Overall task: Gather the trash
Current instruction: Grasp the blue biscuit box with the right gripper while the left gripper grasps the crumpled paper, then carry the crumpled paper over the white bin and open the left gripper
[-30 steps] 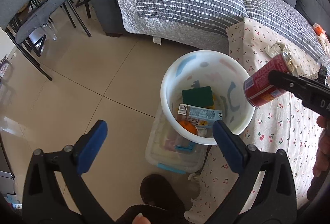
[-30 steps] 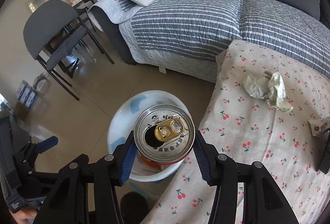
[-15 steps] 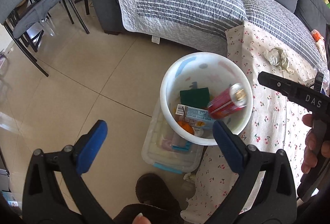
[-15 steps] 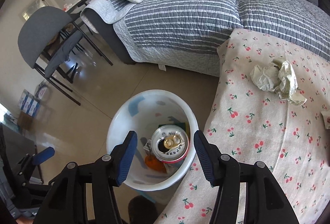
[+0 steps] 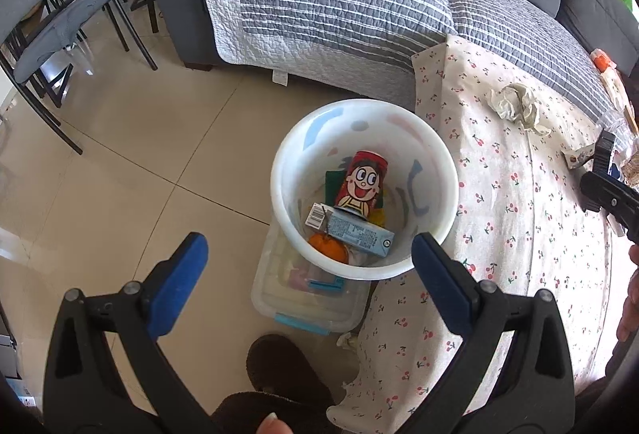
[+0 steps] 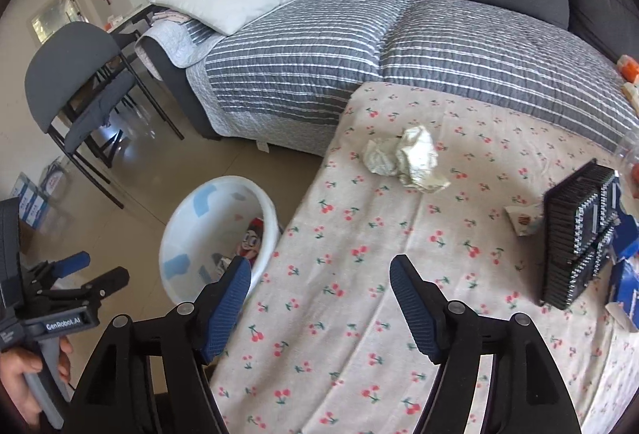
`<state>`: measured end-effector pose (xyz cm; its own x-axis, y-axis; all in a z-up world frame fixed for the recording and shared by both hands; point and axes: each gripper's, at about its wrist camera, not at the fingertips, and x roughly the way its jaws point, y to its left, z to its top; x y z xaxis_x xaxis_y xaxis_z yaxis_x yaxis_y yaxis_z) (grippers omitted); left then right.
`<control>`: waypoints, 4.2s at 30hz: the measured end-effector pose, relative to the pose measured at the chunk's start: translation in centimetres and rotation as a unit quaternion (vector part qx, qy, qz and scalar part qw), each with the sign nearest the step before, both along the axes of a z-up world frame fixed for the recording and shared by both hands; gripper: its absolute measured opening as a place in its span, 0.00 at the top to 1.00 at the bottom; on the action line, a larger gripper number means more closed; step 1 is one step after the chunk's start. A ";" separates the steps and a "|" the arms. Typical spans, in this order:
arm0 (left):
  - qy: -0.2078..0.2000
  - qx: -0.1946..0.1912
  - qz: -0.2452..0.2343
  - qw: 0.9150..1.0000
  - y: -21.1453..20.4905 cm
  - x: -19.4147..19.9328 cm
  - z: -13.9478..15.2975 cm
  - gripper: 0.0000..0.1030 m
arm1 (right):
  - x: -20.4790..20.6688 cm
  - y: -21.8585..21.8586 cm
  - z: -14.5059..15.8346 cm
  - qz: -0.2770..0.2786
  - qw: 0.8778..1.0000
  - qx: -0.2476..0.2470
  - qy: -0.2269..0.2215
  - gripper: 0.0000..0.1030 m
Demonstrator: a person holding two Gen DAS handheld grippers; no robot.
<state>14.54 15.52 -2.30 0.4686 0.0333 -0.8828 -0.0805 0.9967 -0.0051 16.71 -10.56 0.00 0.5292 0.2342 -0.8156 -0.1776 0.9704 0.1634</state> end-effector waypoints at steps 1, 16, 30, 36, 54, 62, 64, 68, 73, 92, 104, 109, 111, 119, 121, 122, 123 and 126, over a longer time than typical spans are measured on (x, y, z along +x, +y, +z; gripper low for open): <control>0.000 -0.001 -0.003 1.000 -0.4 0.1 0.0 0.02 | -0.4 -0.9 0.2 -0.006 1.000 -0.006 -0.002 0.24; 0.021 -0.012 -0.037 0.999 -7.5 1.4 -0.7 0.02 | -3.8 -15.6 1.0 -0.125 0.991 -0.033 0.011 0.16; 0.036 -0.029 -0.076 0.996 -15.3 4.1 -1.1 0.02 | -2.1 -27.6 -1.8 -0.097 0.979 -0.156 0.082 0.13; 0.040 -0.011 -0.100 0.994 -18.3 4.7 -1.7 0.02 | -0.7 -28.5 -3.9 0.011 0.971 -0.215 0.100 0.13; 0.047 0.009 -0.096 0.994 -18.2 5.4 -2.4 0.02 | 1.5 -29.1 -7.9 0.034 0.966 -0.215 0.142 0.26; 0.044 0.001 -0.097 0.994 -18.3 5.3 -2.2 0.02 | -2.0 -28.5 -6.6 -0.030 0.976 -0.156 0.151 0.35; 0.042 -0.003 -0.098 0.994 -18.4 5.1 -2.1 0.02 | -2.9 -28.6 -5.7 -0.058 0.978 -0.130 0.151 0.35; 0.044 -0.020 -0.102 0.994 -18.6 4.9 -2.0 0.02 | -4.4 -27.4 -2.9 -0.101 0.980 -0.110 0.133 0.35; 0.032 -0.031 -0.093 0.995 -19.2 5.5 -1.3 0.02 | -7.2 -25.2 -1.3 -0.108 0.986 -0.093 0.090 0.35; 0.009 -0.094 -0.081 0.992 -22.8 17.8 -4.0 0.45 | -7.4 -28.1 -1.1 -0.113 0.985 -0.096 0.086 0.35; 0.020 -0.083 -0.094 0.992 -22.9 15.1 -3.8 0.72 | -8.1 -28.0 -0.4 -0.119 0.985 -0.099 0.081 0.35; 0.016 -0.092 -0.107 0.990 -21.5 12.1 -1.7 0.72 | -8.5 -26.6 0.6 -0.113 0.987 -0.094 0.065 0.35; 0.013 -0.098 -0.112 0.989 -20.8 10.8 -0.9 0.72 | -8.6 -25.8 0.8 -0.112 0.988 -0.090 0.061 0.35; -0.018 -0.101 -0.130 0.986 -17.5 5.6 1.1 0.72 | -7.6 -21.2 2.0 -0.085 0.993 -0.070 0.043 0.35; -0.022 -0.102 -0.122 0.987 -16.0 4.7 0.9 0.72 | -7.2 -19.7 2.3 -0.075 0.994 -0.069 0.035 0.35; -0.018 -0.104 -0.115 0.988 -15.2 4.4 0.7 0.72 | -7.0 -18.9 2.3 -0.070 0.995 -0.067 0.033 0.35; -0.014 -0.109 -0.107 0.988 -14.3 4.2 0.7 0.72 | -6.9 -18.1 2.4 -0.065 0.995 -0.066 0.032 0.35; -0.022 -0.114 -0.088 0.989 -11.8 3.7 0.9 0.72 | -6.2 -16.0 2.1 -0.050 0.996 -0.066 0.033 0.35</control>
<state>18.20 3.68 -1.43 0.4867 -0.2504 -0.8369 0.0996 0.9677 -0.2317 10.50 -26.52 2.09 0.4895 0.0715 -0.8691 -0.0714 0.9966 0.0417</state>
